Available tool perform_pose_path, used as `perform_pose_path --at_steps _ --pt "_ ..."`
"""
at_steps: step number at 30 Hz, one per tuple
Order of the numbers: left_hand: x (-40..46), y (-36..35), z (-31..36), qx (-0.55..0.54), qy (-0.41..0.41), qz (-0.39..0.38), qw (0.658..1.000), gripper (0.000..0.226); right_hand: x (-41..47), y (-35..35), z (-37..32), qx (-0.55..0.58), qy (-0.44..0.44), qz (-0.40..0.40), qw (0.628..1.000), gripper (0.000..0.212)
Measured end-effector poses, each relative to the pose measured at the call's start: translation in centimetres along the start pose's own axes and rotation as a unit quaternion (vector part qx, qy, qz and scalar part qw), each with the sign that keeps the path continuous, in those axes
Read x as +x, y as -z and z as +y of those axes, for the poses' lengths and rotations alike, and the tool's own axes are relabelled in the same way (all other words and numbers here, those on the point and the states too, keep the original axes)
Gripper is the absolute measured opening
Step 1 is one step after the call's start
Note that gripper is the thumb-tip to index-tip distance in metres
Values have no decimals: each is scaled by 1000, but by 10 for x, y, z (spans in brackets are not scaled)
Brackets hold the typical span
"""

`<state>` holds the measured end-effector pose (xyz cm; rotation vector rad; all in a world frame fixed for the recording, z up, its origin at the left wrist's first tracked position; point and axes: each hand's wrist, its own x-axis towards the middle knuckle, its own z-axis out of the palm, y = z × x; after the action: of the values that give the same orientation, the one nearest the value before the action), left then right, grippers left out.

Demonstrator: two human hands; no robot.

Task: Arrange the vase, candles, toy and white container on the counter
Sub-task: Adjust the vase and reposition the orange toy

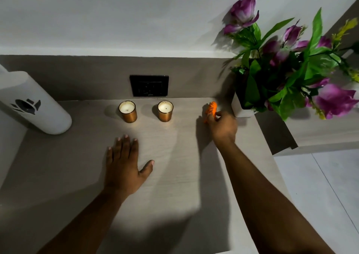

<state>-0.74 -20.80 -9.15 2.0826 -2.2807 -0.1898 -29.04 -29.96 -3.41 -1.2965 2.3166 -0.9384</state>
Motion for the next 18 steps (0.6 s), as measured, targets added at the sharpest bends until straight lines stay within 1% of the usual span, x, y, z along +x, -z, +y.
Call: perform_pose_path --at_steps 1,4,7,11,12,13,15,17,18 --pt "0 -1 0 -2 0 2 1000 93 2 -1 -4 5 4 4 1000 33" --pt "0 -2 0 -5 -1 10 1000 92 7 -3 -12 2 8 17 1000 39" --pt "0 -4 -1 2 3 15 1000 92 8 -3 -11 11 3 26 1000 41" --pt "1 -6 -2 7 9 14 1000 92 -1 -5 -2 17 18 -18 1000 35" --pt "1 -6 -2 4 11 12 1000 92 -4 -5 0 22 11 -23 999 37" --pt "1 -5 -3 1 12 11 1000 92 -6 -3 2 34 -6 -12 999 42" --pt "1 -3 -4 -30 15 15 999 94 -12 4 3 81 -39 64 994 48" --pt "6 1 -7 -131 39 47 990 94 -19 10 -3 159 -19 152 975 44" --pt "12 5 -9 -201 72 58 975 93 -23 9 -10 197 5 170 966 42"
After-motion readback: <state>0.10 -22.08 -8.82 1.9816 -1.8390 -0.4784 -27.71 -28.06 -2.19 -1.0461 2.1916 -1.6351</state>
